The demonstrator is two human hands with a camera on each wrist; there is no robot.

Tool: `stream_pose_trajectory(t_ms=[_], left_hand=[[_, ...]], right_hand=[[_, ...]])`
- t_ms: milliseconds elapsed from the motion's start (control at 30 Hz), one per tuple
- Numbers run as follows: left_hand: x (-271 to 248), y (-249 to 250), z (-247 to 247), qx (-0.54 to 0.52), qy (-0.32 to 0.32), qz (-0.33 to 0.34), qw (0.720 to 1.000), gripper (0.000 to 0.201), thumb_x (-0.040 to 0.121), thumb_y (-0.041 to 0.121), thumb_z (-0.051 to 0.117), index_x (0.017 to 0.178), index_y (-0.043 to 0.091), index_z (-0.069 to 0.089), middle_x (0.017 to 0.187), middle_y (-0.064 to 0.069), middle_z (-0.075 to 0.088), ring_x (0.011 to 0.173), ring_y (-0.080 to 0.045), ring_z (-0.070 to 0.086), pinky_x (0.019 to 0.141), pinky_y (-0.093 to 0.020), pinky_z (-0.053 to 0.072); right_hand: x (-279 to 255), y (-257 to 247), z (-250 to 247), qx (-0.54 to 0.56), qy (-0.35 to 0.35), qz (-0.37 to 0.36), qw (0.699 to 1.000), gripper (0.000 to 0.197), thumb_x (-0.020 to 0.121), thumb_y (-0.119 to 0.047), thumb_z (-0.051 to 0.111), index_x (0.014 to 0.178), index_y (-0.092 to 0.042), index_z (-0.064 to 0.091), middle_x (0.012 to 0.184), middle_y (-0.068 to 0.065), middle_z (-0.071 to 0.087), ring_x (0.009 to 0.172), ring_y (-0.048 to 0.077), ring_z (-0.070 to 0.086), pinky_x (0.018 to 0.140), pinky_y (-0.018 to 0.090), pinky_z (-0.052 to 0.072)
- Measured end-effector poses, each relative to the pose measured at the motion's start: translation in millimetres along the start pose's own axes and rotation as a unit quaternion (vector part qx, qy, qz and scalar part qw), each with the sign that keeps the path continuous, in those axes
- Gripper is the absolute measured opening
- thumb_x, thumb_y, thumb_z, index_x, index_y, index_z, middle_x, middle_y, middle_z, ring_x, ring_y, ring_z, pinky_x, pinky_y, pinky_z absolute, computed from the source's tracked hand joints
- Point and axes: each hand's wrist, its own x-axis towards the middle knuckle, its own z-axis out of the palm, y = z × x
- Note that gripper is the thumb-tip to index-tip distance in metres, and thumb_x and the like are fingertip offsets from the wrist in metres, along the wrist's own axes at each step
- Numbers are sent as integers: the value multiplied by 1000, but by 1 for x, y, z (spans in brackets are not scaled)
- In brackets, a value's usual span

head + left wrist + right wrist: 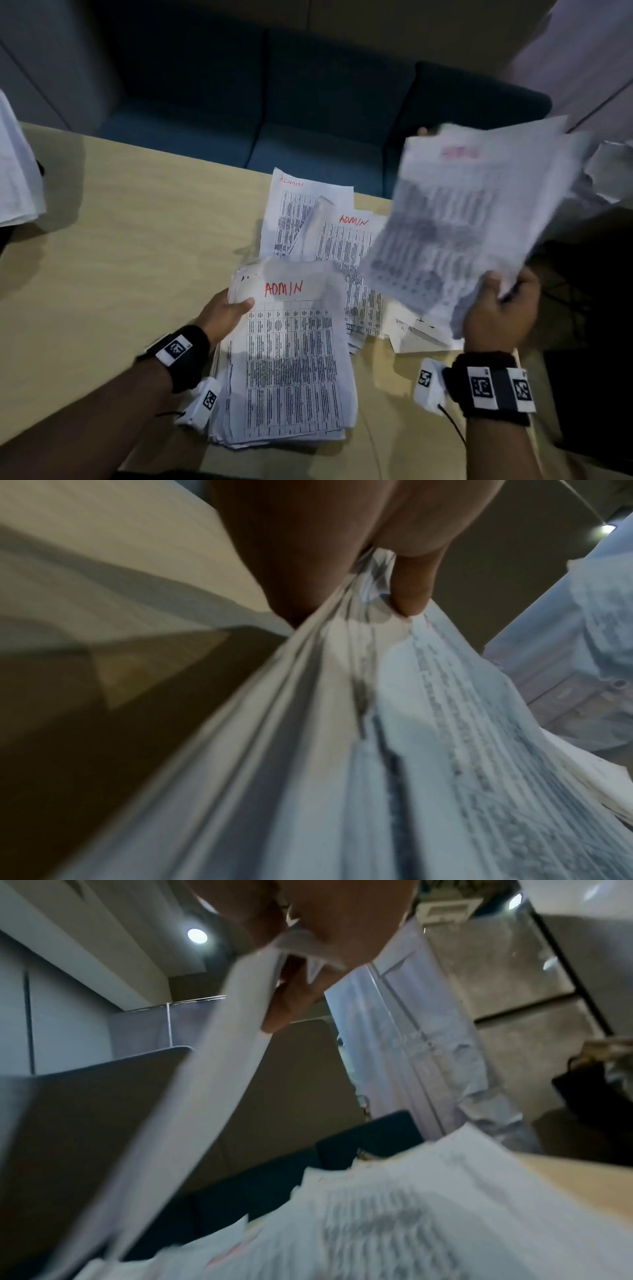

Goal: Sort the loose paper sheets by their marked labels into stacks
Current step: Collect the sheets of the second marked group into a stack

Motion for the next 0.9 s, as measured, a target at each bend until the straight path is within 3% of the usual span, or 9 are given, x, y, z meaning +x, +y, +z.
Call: stream_pose_trajectory(t_ms=[100, 233, 333, 400, 500, 567, 700, 833, 900], left_hand=[[1, -4, 2, 25, 30, -12, 999, 37, 95, 25, 56, 130, 14, 53, 121, -8, 64, 112, -29, 59, 101, -44, 44], [-2, 1, 6, -51, 38, -1, 998, 53, 97, 36, 50, 142, 9, 41, 140, -7, 50, 131, -27, 46, 107, -36, 33], [-6, 2, 3, -99, 2, 19, 995, 77, 81, 65, 54, 145, 26, 36, 144, 10, 44, 134, -14, 40, 113, -39, 27], [-9, 2, 3, -27, -3, 44, 999, 63, 86, 51, 62, 141, 32, 40, 131, 14, 51, 120, -12, 50, 104, -41, 38], [-7, -2, 2, 21, 30, 48, 998, 53, 90, 22, 65, 139, 25, 44, 125, 8, 55, 113, -16, 52, 101, -40, 42], [-6, -6, -2, -3, 7, 38, 999, 57, 86, 19, 70, 137, 25, 46, 131, 5, 56, 119, -17, 51, 105, -44, 39], [-9, -9, 2, 8, -41, 24, 999, 56, 84, 14, 72, 133, 28, 48, 125, 7, 58, 118, -15, 50, 107, -41, 35], [-9, -12, 7, 34, -83, 44, 995, 59, 84, 14, 71, 132, 39, 48, 133, 13, 56, 126, -10, 49, 110, -41, 32], [-8, -13, 9, 48, -80, 46, 995, 61, 84, 10, 71, 136, 30, 47, 132, 12, 56, 125, -11, 49, 110, -36, 32]], right_hand=[[-36, 4, 23, 7, -142, 47, 989, 29, 91, -26, 55, 107, -1, 55, 89, 1, 59, 74, -21, 53, 66, 6, 39], [-100, 25, 47, -60, -321, 250, 911, 27, 94, -25, 52, 120, -20, 53, 108, 0, 65, 84, 11, 63, 70, 27, 53], [-131, 49, 56, -162, -439, 225, 855, 31, 93, -15, 52, 124, -18, 51, 115, -4, 62, 101, 17, 60, 84, 30, 48], [-140, 60, 61, -205, -512, 176, 815, 38, 86, -17, 58, 124, -14, 53, 118, 0, 62, 108, 19, 60, 91, 29, 47], [-132, 64, 69, -218, -521, 174, 807, 53, 80, -34, 66, 128, -21, 47, 122, -3, 54, 110, 15, 57, 96, 33, 50], [-116, 60, 79, -193, -470, 183, 842, 69, 80, -44, 66, 139, -23, 38, 133, -2, 47, 118, 16, 52, 100, 39, 48], [-90, 32, 103, -223, -401, 35, 888, 80, 84, -50, 61, 148, -20, 22, 149, 8, 28, 138, 25, 28, 113, 42, 27], [-95, 3, 126, -380, -409, -154, 815, 78, 88, -62, 40, 151, -31, 6, 160, 0, -1, 147, 20, -8, 114, 48, -14], [-106, -4, 136, -367, -458, -184, 788, 74, 91, -63, 33, 151, -25, 11, 160, 0, 6, 148, 18, -6, 114, 43, -20]])
